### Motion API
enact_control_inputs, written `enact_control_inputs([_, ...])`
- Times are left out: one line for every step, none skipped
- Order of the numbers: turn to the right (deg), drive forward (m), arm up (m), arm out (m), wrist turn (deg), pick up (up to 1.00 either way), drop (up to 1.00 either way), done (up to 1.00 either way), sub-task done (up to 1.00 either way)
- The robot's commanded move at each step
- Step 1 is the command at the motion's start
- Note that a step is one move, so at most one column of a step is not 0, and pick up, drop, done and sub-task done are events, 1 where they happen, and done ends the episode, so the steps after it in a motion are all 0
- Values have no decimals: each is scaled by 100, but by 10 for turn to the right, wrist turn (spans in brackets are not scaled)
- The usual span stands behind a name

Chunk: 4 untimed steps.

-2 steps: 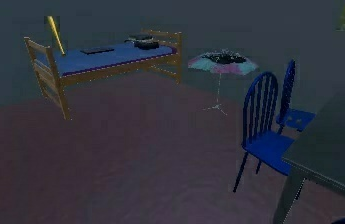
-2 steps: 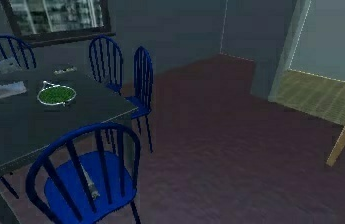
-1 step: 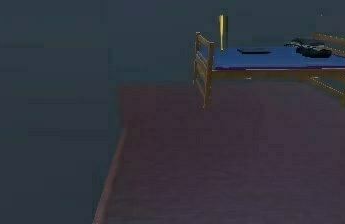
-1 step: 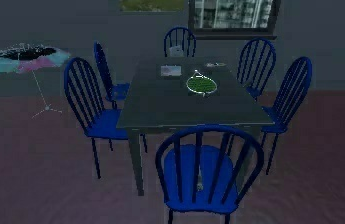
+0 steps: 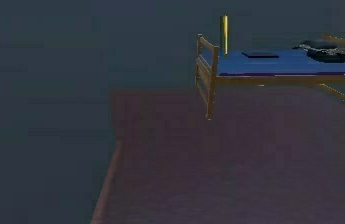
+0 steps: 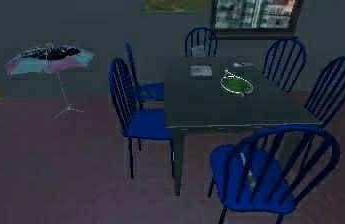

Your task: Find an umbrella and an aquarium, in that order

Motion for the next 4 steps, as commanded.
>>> enact_control_inputs([450,0,0,0,0,0,0,0,0])
enact_control_inputs([60,0,0,0,0,0,0,0,0])
enact_control_inputs([0,100,0,0,0,0,0,0,0])
enact_control_inputs([60,0,0,0,0,0,0,0,0])
